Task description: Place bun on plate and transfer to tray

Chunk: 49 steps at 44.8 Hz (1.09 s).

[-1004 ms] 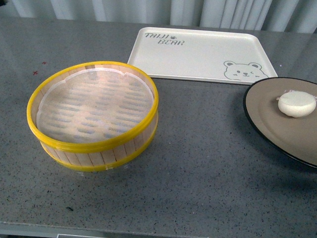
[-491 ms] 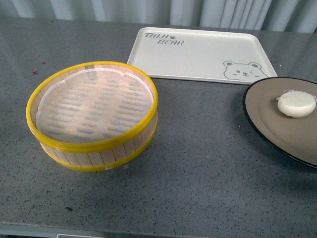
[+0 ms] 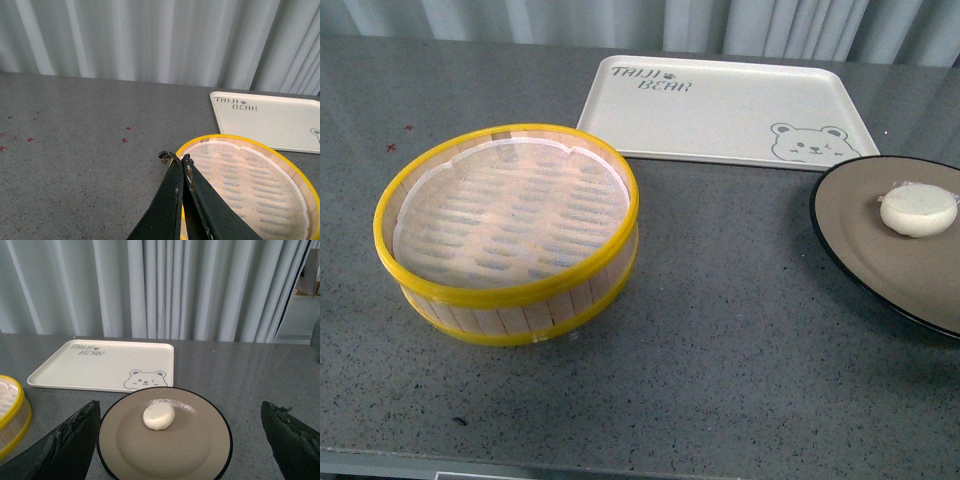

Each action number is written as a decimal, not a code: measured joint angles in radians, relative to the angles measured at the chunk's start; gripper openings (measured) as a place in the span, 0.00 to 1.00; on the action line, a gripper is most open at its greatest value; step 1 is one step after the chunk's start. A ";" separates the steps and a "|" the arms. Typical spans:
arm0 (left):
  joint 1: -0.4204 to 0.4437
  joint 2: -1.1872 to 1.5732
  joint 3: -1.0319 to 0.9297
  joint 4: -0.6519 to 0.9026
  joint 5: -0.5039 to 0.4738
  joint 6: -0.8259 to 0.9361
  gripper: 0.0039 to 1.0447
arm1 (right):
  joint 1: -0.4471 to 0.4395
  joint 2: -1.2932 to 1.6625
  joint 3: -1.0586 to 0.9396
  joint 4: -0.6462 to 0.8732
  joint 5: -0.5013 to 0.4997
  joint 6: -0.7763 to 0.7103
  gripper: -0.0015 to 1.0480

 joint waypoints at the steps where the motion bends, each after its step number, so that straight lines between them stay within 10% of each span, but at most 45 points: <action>1: 0.000 -0.015 0.000 -0.013 0.000 0.000 0.04 | 0.000 0.000 0.000 0.000 0.000 0.000 0.91; 49: 0.000 -0.543 -0.002 -0.514 0.000 0.000 0.04 | 0.000 0.000 0.000 0.000 0.000 0.000 0.91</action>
